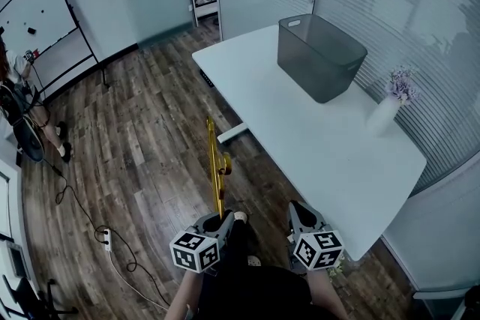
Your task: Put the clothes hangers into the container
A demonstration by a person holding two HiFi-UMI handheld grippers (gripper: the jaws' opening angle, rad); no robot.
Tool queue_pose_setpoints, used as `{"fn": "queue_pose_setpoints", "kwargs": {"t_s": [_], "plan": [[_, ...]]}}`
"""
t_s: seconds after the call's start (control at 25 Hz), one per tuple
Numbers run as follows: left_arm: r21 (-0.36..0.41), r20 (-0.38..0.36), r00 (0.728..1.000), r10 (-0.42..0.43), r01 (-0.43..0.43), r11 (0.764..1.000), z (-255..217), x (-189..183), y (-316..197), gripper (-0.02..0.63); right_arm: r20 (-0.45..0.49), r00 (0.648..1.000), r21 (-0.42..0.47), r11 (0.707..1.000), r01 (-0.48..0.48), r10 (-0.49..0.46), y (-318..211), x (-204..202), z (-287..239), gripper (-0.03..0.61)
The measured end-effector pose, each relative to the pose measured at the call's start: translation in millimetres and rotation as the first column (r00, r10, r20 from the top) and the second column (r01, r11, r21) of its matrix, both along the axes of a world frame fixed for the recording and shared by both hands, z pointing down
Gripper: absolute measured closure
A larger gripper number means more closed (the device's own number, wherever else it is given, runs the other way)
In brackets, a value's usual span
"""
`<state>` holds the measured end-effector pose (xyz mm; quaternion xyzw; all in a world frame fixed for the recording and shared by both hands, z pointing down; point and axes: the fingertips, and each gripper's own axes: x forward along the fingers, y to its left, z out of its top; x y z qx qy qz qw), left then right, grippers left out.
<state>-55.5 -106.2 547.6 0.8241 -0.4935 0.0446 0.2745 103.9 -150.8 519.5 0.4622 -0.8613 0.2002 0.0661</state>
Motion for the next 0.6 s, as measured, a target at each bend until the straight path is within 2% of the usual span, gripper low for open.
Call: {"fn": "queue_pose_setpoints", "kwargs": {"t_s": [0.6], "plan": [[0.003,0.014,0.998,0.058,-0.058,0.998,-12,-30,-111,0.606,0.014,1.0,-0.008,1.0,-0.019,0.019,-104,-37,-7,0.552]]}}
